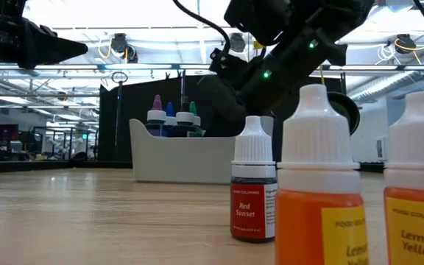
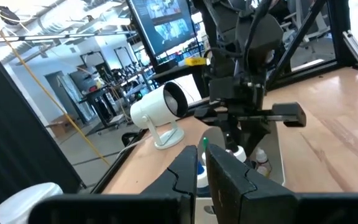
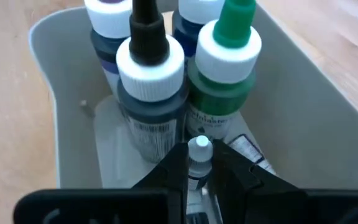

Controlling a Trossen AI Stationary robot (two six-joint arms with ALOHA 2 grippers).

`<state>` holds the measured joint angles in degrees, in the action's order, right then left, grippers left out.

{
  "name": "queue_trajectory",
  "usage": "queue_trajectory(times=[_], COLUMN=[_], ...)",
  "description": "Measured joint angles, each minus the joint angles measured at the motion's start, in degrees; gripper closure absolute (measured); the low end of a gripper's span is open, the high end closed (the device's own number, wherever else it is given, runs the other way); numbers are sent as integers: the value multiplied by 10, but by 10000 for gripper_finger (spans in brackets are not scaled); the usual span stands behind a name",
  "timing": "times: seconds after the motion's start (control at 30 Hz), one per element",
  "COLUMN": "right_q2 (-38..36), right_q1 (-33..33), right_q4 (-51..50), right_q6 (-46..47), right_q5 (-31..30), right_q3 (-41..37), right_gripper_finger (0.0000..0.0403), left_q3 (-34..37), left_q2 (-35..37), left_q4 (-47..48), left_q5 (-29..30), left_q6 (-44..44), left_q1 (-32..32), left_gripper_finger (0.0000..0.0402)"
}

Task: Pick & Place food coloring
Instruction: Put the purple food coloring bottle into the gray bin, then put the red food coloring bottle into the gray bin

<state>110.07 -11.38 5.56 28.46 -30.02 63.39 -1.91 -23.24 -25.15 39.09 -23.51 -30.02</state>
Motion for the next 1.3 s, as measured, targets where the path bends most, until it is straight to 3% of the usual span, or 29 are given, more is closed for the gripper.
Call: queue_trajectory(times=[0.27,0.5,0.67,0.83,0.97,1.07,1.3], right_q2=[2,-3,-40,-113,-186,-234,-320], right_q1=[0,-3,-7,-29,-85,-132,-191], right_q4=[-1,-6,-56,-134,-133,-78,241], right_q6=[-17,-21,-15,-47,-130,-212,-339], right_q5=[7,15,9,-47,-121,-136,-119], right_q3=[0,-1,-3,-3,-13,-52,-270], right_gripper_finger=[354,291,259,254,272,305,395], left_q3=[0,0,0,0,0,0,0], left_q2=[-2,-2,-2,-2,-2,-2,-2], left_q4=[0,0,1,1,1,1,-4], left_q5=[0,0,0,0,0,0,0], left_q6=[0,2,3,5,5,5,9], left_q1=[0,0,0,0,0,0,0], left_gripper_finger=[360,360,360,360,360,360,360])
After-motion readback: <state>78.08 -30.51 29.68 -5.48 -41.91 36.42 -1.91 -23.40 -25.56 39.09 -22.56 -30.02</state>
